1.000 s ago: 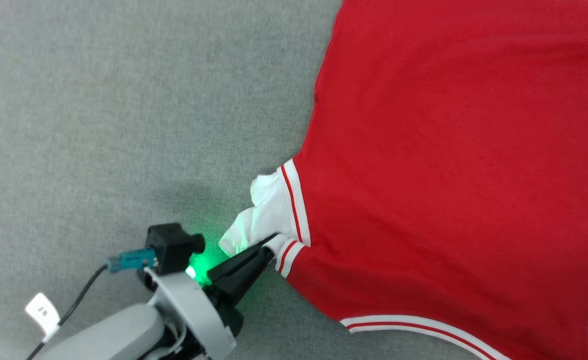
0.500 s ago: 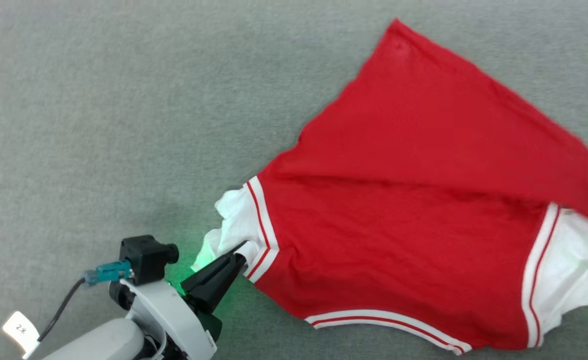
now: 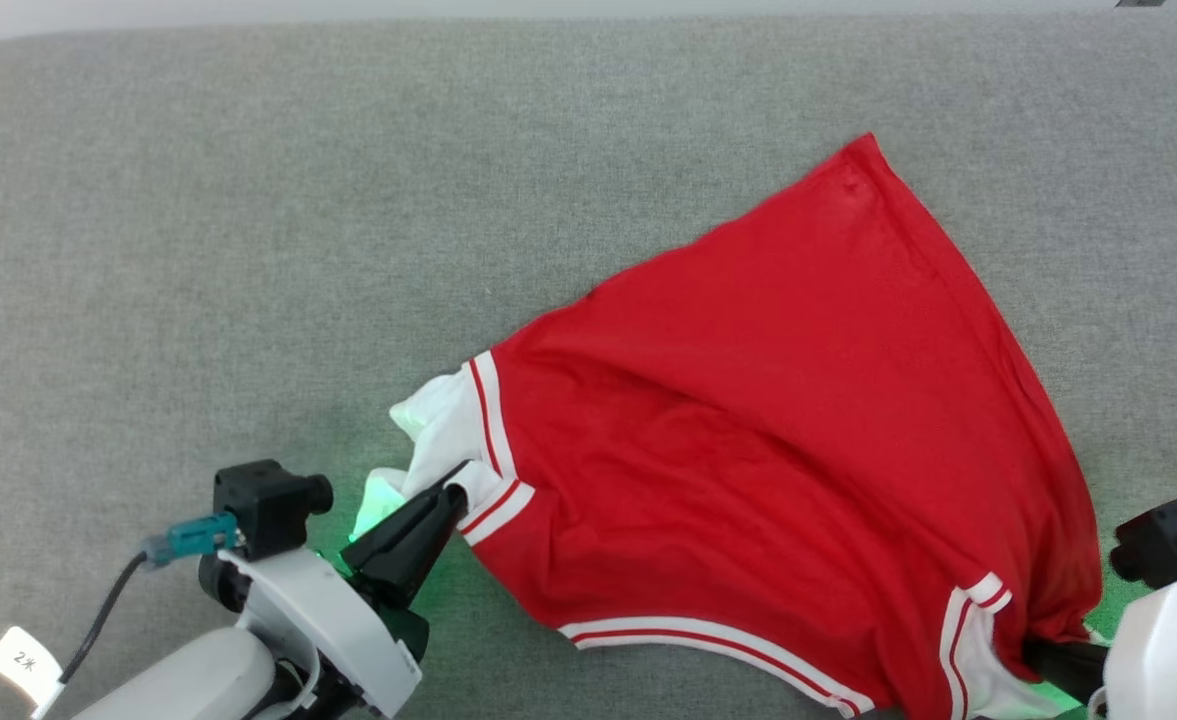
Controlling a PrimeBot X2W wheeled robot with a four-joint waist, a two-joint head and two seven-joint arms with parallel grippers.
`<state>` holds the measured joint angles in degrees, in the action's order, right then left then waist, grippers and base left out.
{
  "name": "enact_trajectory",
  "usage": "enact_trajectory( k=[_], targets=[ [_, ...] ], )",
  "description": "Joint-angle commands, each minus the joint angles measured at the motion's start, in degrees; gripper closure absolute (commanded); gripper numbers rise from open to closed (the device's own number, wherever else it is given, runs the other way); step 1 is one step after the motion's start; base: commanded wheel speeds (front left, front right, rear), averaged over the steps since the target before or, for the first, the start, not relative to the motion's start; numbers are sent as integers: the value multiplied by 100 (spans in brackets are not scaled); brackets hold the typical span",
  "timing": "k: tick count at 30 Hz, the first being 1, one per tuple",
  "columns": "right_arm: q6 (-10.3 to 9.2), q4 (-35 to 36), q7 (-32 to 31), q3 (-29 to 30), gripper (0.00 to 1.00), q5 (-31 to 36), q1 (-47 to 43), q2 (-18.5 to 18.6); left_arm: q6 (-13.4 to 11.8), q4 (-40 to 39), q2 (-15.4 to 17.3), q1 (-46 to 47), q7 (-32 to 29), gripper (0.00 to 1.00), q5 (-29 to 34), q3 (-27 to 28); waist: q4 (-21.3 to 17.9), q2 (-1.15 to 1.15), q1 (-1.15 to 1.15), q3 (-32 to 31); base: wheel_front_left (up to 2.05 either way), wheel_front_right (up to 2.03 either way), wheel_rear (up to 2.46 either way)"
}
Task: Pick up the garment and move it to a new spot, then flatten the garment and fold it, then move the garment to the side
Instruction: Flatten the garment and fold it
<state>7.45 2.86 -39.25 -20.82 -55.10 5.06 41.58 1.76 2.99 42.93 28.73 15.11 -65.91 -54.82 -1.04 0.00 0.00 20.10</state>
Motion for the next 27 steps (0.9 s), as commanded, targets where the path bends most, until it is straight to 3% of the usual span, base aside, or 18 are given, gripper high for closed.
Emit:
enact_trajectory(
  k=[1, 7, 8, 9, 11, 16, 23, 27],
  targets=[
    [5, -185, -192, -464, 100, 99, -350, -305, 24, 31, -49, -74, 1, 100, 43, 26, 3, 0, 0, -10, 0, 0, 0],
    [5, -598, 38, -767, 100, 497, -132, -786, 90, 150, -136, -94, 1, 100, 79, 70, 9, 0, 0, -59, 0, 0, 0],
    [4, -615, 158, -765, 88, 548, -63, -814, 95, 167, -141, -108, 1, 100, 87, 80, 7, 0, 0, -67, 0, 0, 0],
    [4, -611, 289, -735, 64, 605, 7, -816, 106, 183, -148, -124, 1, 100, 95, 90, 5, 0, 0, -75, 0, 0, 0],
    [3, -535, 521, -652, 0, 729, 112, -734, 117, 213, -171, -154, 1, 100, 109, 103, 0, 0, 0, -97, 0, 0, 0],
    [-7, 6, 774, -288, 0, 630, 78, -265, 118, 261, -232, -214, 0, 100, 192, 99, 2, 0, 0, -147, 0, 0, 0],
    [-1, 1327, 377, 725, 0, 75, -269, 441, 138, 297, -305, -246, 0, 100, 280, 85, 74, 0, 0, -158, 0, 0, 0],
    [-1, 1788, 23, 1330, 0, -177, -66, 608, 179, 324, -381, -166, -8, 100, 328, 56, 173, 0, 0, -116, 0, 0, 0]
  ],
)
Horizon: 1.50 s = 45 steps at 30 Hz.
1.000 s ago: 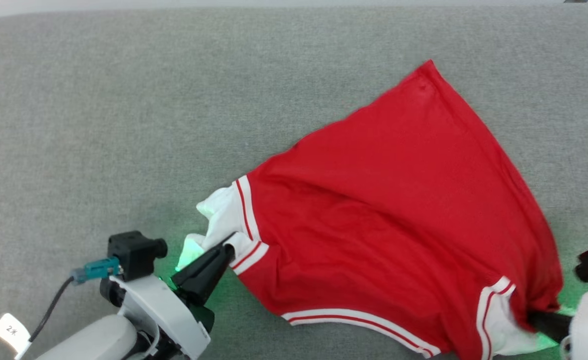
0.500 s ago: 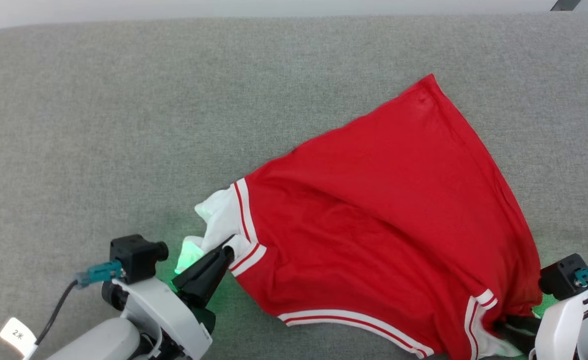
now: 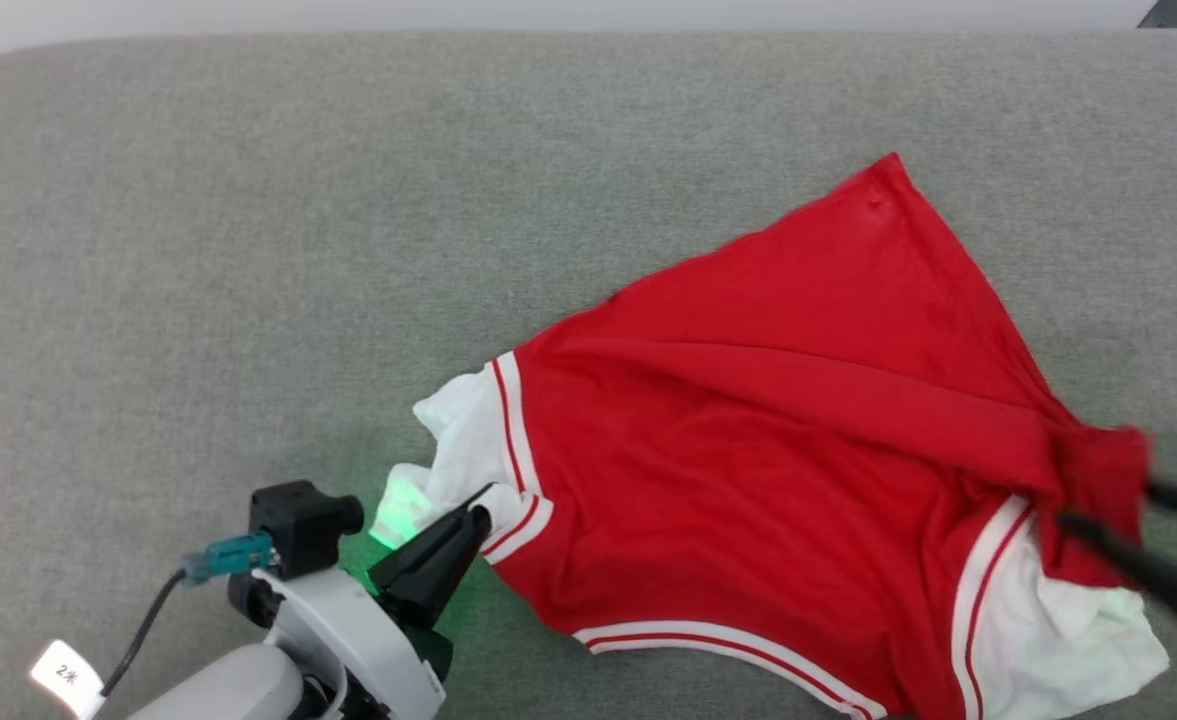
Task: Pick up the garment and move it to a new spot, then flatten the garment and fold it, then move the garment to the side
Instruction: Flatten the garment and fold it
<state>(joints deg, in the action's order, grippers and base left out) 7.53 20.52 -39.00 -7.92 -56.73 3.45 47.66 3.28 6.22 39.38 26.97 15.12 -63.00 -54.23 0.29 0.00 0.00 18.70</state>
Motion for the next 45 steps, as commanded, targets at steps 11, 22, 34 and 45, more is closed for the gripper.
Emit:
enact_trajectory(
  k=[11, 22, 34, 45],
  targets=[
    [-9, -1139, 266, -347, 0, 809, 2684, -512, 145, 124, -275, 325, -13, 100, 133, -11, 407, 0, 0, 393, 0, 0, 0],
    [-9, -3582, 584, -2217, 0, 1397, 4655, -545, 293, 387, -717, 687, -2, 100, 280, -46, 793, 0, 0, 828, 0, 0, 0],
    [-9, -4826, 67, -3729, 100, 771, 5447, -655, 387, 709, -977, 739, -9, 100, 367, -19, 896, 0, 0, 966, 0, 0, 0],
    [-10, -5651, 868, -3261, 100, 299, 6034, -584, 424, 134, -854, 1229, -86, 100, -319, 273, 827, 0, 0, 691, 0, 0, 0]
  ],
)
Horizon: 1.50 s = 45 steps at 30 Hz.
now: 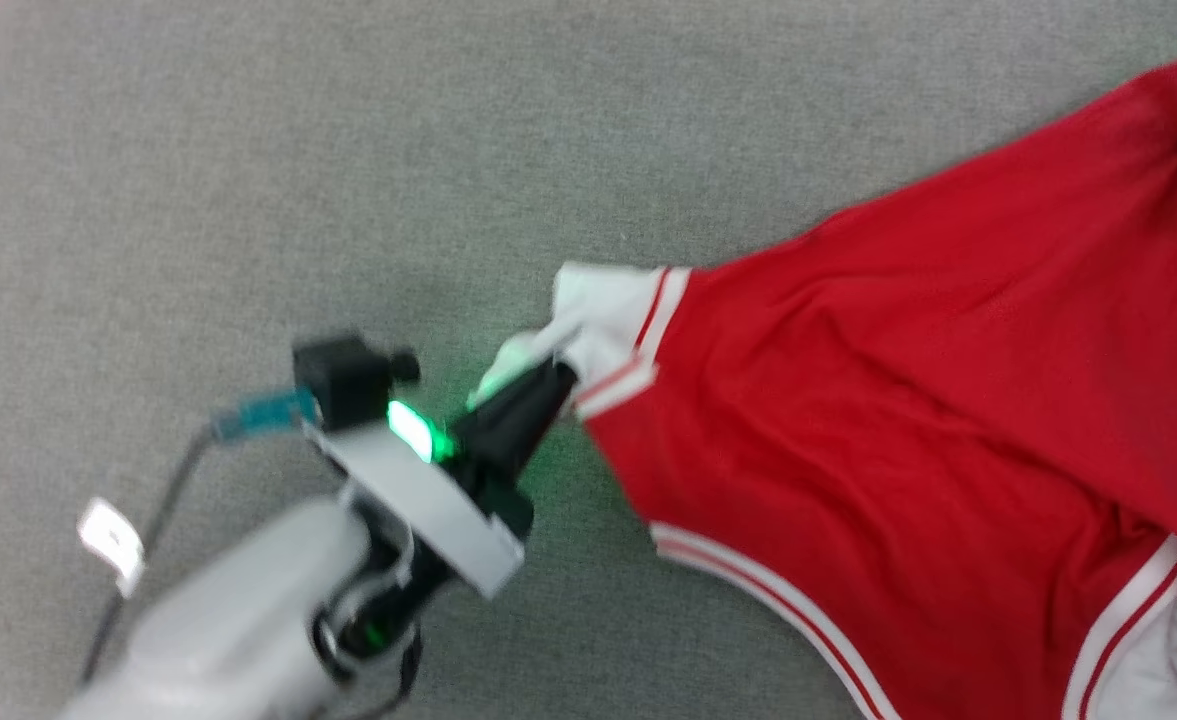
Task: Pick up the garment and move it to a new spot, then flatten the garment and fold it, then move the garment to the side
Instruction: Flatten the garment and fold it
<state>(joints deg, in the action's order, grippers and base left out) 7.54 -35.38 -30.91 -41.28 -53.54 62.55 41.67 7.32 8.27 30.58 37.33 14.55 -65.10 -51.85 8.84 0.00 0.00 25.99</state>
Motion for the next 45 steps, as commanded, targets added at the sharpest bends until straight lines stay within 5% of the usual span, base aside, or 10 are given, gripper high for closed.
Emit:
enact_trajectory(
  k=[1, 11, 16, 25, 34, 45],
  targets=[
    [-10, -180, 127, 154, 100, 1, 185, 1, 21, -153, 65, 357, -65, 100, -272, 56, -43, 0, 0, -46, 0, 0, 0],
    [-10, -1260, 1081, 1106, 100, 442, 1666, -542, 23, 441, 158, 3037, -945, 100, -1627, 593, -432, 0, 0, 248, 0, 0, 0],
    [-10, -1907, 1873, 1618, 100, 833, 2633, -893, 22, 1814, -83, 4705, -914, 100, -1412, 939, -660, 0, 0, 369, 0, 0, 0],
    [-12, -2669, 2918, 2051, 100, 1227, 3459, -1355, 13, 3467, -643, 6224, -354, 100, -1184, 1220, -867, 0, 0, 379, 0, 0, 0],
    [-11, -2639, 2745, 1659, 100, 953, 2323, -1544, 18, 2307, -447, 4619, -196, 100, -1836, 951, -807, 0, 0, 372, 0, 0, 0],
    [-10, -468, 2325, 1012, 100, -298, -561, -727, 19, -81, 423, 1435, 22, 100, -2107, 284, -750, 0, 0, -84, 0, 0, 0]
  ],
)
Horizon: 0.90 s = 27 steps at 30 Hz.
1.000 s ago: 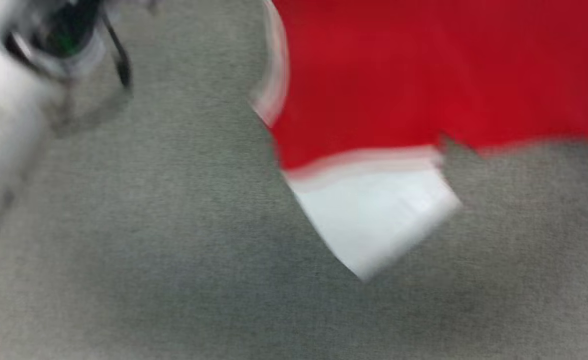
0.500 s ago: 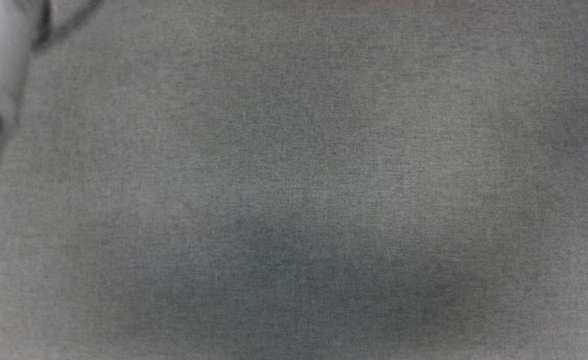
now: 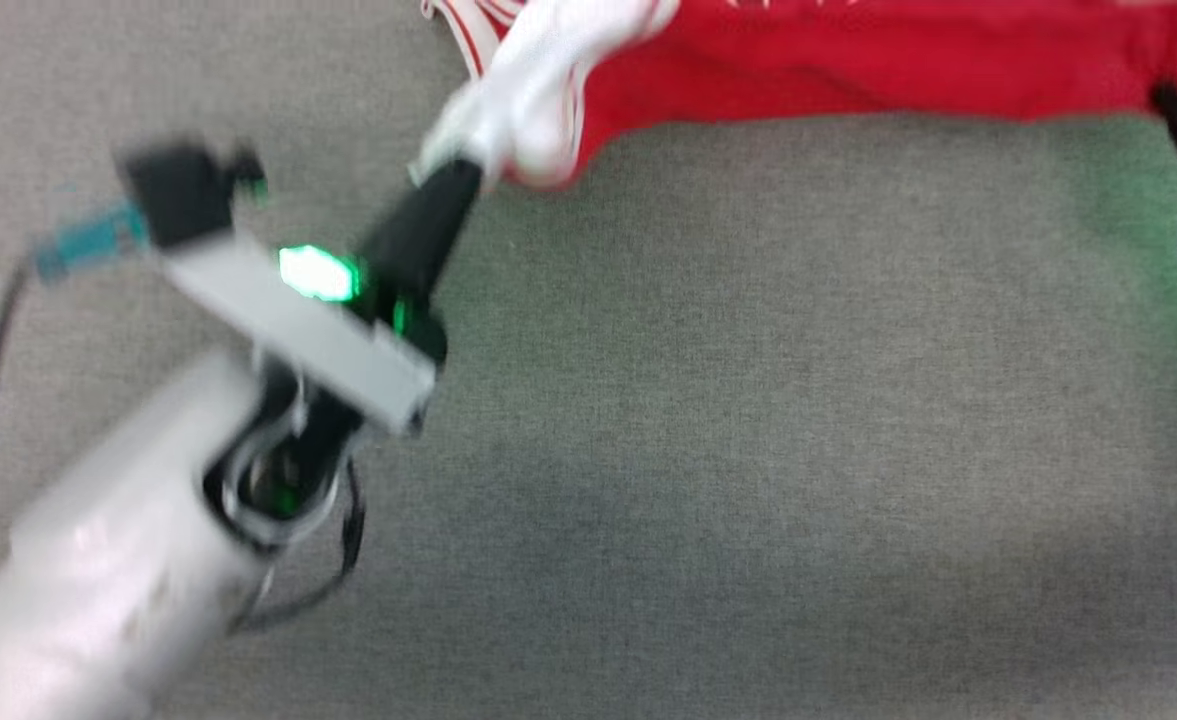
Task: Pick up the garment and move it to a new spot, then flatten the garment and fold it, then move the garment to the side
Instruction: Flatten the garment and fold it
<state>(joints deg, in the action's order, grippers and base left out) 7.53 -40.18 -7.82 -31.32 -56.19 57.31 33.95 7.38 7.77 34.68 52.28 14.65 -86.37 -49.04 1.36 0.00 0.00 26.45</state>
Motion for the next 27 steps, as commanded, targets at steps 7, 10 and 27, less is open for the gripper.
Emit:
enact_trajectory(
  k=[7, 10, 27],
  targets=[
    [-9, 1366, 102, 314, 100, -613, -1795, 803, 14, -611, 328, -1732, 42, 100, 517, 446, 47, 0, 0, -545, 0, 0, 0],
    [-9, 2017, 30, 516, 100, -889, -2599, 1036, 14, -853, 444, -2310, 46, 100, 788, 605, 70, 0, 0, -691, 0, 0, 0],
    [-9, 4302, -769, 2443, 100, -844, -5246, 1104, 14, -1883, 989, -3503, -68, 100, 1669, 1138, 36, 0, 0, -713, 0, 0, 0]
  ],
)
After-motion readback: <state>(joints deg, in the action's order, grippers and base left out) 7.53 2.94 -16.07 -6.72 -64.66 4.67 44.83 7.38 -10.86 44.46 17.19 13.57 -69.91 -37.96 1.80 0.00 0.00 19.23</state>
